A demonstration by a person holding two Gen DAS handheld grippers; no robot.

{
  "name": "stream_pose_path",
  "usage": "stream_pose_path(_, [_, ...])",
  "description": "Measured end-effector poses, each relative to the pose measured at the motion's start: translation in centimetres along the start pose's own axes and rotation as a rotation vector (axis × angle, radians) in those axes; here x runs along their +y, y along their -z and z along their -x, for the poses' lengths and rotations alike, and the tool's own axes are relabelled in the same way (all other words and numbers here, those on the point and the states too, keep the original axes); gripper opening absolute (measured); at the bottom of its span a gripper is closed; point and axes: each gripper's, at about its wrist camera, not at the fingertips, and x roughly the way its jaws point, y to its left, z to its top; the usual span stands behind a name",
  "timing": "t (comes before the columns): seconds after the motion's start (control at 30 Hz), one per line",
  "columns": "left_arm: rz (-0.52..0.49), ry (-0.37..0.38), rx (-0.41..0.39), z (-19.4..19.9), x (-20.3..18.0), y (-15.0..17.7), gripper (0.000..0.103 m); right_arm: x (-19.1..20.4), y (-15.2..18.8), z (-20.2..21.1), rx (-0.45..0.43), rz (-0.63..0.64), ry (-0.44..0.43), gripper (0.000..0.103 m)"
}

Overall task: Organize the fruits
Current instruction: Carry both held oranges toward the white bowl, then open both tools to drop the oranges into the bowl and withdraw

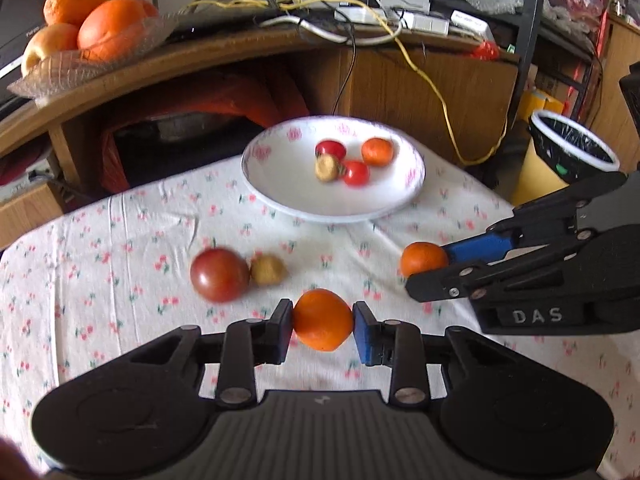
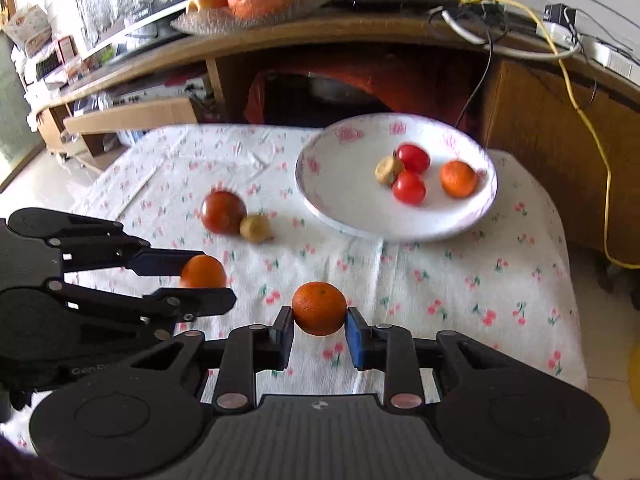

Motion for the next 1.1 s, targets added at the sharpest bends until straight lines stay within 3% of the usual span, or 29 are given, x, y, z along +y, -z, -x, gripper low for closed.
stream_pose_path(0.47, [-0.011,-0.049,-0.048,-4.6,0.5,-5.4,0.041,-3.4,-4.2,-2.2,-0.074,-0.079,0.056,0.023])
stream_pose_path(0.73, [-0.015,-0.078,-0.039,-6.9,0.6,-6.4,0.041,-4.8,-4.8,-3.8,-0.080,-0.096,0.070,0.026])
stream_pose_path(1.1, [0.005,-0.094,-0.060,-6.4,0.8,-6.9,0.047,-5.4,-5.1,-3.5,-0.117,-0.115,0.078,0.033])
